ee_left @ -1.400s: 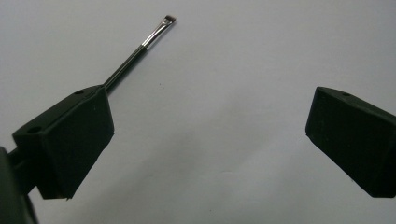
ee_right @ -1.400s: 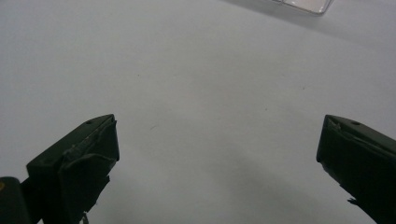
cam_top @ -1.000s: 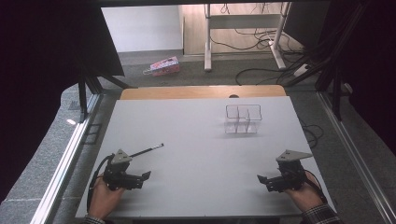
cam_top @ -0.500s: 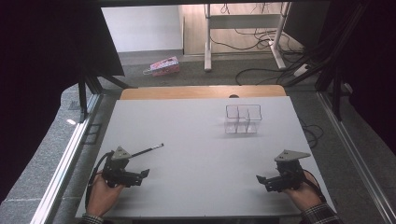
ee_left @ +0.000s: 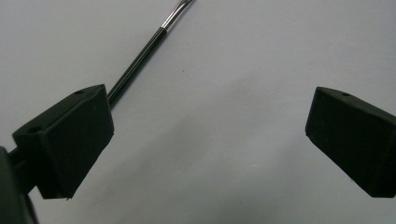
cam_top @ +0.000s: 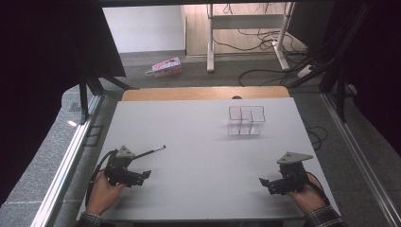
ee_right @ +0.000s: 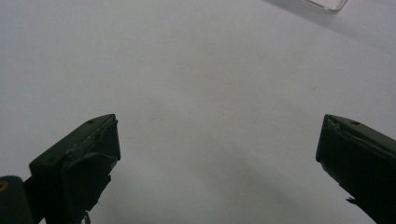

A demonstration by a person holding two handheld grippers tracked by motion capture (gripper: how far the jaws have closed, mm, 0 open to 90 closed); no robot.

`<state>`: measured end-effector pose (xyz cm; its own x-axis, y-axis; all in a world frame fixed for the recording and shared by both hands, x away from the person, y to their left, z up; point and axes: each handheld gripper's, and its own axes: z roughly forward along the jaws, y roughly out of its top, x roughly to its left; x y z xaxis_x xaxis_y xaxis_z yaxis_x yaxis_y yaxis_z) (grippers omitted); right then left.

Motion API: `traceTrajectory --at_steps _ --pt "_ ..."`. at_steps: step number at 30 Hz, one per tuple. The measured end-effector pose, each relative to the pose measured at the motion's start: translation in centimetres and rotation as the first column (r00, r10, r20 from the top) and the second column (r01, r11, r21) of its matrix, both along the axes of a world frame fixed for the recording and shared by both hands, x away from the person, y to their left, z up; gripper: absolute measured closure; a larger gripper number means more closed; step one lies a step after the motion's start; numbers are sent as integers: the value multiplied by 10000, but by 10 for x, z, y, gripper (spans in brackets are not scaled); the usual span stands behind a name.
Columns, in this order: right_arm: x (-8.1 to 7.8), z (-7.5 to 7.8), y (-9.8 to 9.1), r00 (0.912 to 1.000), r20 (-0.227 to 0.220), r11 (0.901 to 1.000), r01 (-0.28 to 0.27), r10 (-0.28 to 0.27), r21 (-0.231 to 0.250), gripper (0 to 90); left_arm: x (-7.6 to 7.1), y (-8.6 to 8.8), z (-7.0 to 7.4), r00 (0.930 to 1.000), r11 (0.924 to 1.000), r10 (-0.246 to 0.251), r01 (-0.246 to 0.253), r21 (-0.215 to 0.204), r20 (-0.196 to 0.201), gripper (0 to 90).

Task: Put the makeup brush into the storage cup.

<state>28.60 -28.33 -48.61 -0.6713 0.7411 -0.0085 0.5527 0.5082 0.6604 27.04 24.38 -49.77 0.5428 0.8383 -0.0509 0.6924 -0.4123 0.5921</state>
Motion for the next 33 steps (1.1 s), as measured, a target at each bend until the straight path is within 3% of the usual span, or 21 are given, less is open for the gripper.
traceTrajectory --at_steps 21,33 --pt "1 -1 0 9999 -90 9999 79 -80 -130 0 31 1 10 9997 9985 -193 201 505 -176 19" --pt "1 -2 1 9999 -133 9997 -55 51 -252 0 53 1 13 9973 9949 -301 363 937 -669 19"
